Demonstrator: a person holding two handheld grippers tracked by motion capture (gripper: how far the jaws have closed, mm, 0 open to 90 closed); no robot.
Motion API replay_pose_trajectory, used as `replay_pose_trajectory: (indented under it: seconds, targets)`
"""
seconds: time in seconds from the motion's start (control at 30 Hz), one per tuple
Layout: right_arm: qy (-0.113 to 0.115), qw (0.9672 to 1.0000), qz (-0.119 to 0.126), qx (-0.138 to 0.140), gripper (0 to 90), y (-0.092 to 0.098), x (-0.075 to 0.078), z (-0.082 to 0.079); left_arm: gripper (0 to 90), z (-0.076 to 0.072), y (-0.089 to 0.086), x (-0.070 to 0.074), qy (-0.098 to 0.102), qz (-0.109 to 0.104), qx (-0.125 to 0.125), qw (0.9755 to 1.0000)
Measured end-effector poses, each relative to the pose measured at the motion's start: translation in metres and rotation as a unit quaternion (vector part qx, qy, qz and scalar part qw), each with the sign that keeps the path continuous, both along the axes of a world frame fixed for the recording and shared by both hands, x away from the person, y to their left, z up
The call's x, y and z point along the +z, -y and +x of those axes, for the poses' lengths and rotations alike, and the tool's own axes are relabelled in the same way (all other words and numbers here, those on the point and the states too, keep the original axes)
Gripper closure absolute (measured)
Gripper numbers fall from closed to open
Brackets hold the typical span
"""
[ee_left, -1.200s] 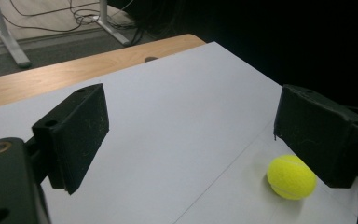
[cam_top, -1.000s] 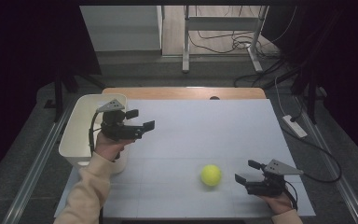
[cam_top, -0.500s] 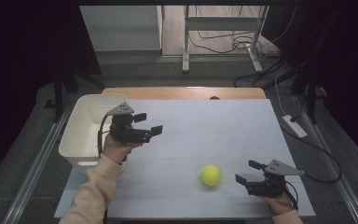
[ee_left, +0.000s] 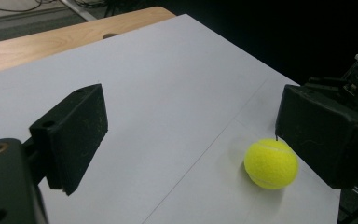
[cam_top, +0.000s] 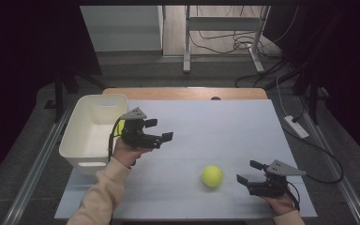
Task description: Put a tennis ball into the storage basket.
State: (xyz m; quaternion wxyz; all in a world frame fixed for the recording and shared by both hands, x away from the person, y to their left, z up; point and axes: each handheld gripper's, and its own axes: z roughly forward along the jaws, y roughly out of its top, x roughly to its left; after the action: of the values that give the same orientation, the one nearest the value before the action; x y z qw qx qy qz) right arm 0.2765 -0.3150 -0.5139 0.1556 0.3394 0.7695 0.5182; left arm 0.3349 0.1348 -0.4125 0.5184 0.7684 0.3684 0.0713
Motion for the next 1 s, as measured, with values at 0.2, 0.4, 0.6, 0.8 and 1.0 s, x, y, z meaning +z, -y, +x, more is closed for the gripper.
replay_pose_trajectory:
  seconds: [0.2, 0.4, 0.6, 0.8, 1.0]
  targets:
    - [0.000, 1.0000, -0.002, 0.001, 15.0, -0.001, 0.000, 0.002, 10.3, 0.001, 0.009, -0.004, -0.004, 0.000, -0.006, 1.0000]
    - [0.000, 1.0000, -0.001, 0.001, 15.0, -0.002, -0.001, 0.003, 10.2, 0.002, 0.017, -0.006, -0.006, 0.005, -0.015, 0.9999]
    - [-0.001, 1.0000, -0.002, 0.002, 15.0, -0.002, -0.001, 0.003, 9.9, 0.002, 0.025, -0.011, -0.010, 0.010, -0.025, 0.9996]
    - [-0.002, 1.0000, -0.004, 0.002, 15.0, -0.003, -0.001, 0.003, 9.8, 0.002, 0.035, -0.015, -0.014, 0.009, -0.034, 0.9993]
    - [-0.002, 1.0000, -0.002, 0.000, 15.0, -0.002, -0.001, 0.002, 9.7, 0.004, 0.045, -0.017, -0.019, 0.011, -0.045, 0.9988]
